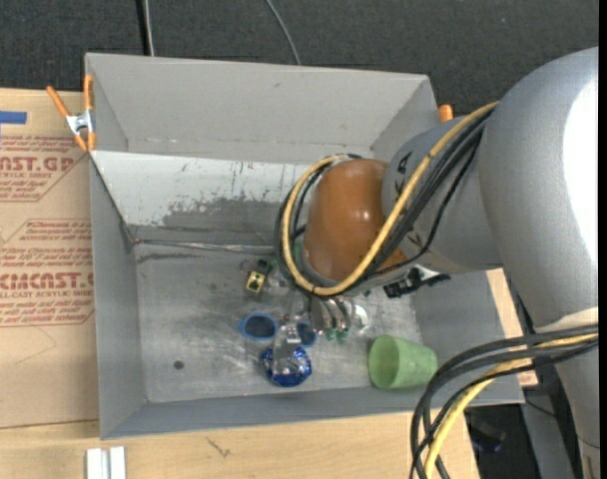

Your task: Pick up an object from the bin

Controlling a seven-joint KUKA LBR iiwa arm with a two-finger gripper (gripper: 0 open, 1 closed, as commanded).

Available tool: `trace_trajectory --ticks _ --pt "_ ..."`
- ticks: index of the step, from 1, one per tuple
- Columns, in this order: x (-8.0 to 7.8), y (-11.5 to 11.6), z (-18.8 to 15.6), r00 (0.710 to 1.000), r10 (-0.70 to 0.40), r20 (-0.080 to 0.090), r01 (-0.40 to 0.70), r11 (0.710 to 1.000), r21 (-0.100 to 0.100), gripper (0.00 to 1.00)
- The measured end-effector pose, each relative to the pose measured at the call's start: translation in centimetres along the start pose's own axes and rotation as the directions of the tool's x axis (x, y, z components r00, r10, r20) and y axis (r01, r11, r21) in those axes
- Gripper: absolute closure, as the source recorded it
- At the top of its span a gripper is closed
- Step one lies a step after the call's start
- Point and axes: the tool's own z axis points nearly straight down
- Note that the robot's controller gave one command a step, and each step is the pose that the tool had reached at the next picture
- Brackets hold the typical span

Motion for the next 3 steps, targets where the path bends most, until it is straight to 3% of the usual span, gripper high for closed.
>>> trace_trajectory --ticks 1,2,3 --pt "-1.0 0.6 -1.5 1.000 0.018 -0.006 -0.018 1.000 0.002 0.00" --pt "-1.0 -0.2 -1.3 0.997 0.075 -0.009 -0.075 0.997 0.003 0.00" --pt "-1.1 -0.1 0.8 0.970 0.245 0.004 -0.245 0.970 -0.003 0.00"
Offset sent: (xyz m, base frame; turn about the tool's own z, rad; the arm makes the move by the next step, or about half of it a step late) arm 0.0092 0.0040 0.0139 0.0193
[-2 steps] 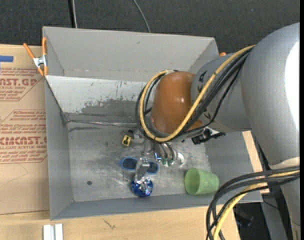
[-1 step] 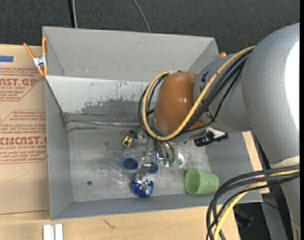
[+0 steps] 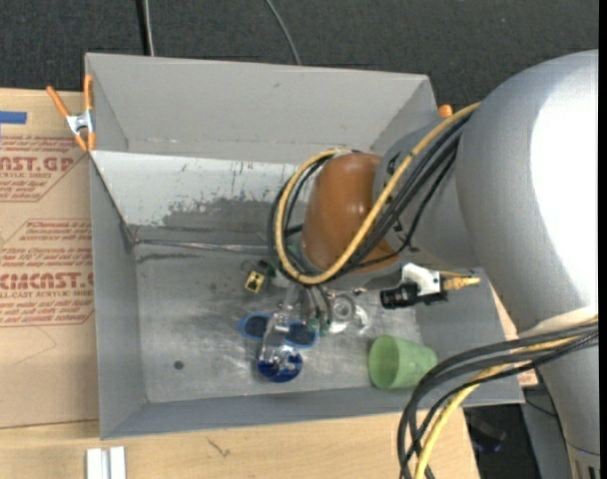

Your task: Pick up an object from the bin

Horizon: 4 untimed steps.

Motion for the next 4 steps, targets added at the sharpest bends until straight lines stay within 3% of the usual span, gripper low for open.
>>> trace_trajectory --ticks 1,2,4 --pt "-0.3 0.2 -0.4 1.000 -0.001 -0.004 0.001 1.000 0.003 0.00" --pt "0.0 0.3 -0.3 1.000 -0.002 -0.014 0.002 1.000 0.004 1.00" --pt "-0.3 0.6 -10.9 1.000 -0.004 -0.007 0.004 1.000 0.006 1.00"
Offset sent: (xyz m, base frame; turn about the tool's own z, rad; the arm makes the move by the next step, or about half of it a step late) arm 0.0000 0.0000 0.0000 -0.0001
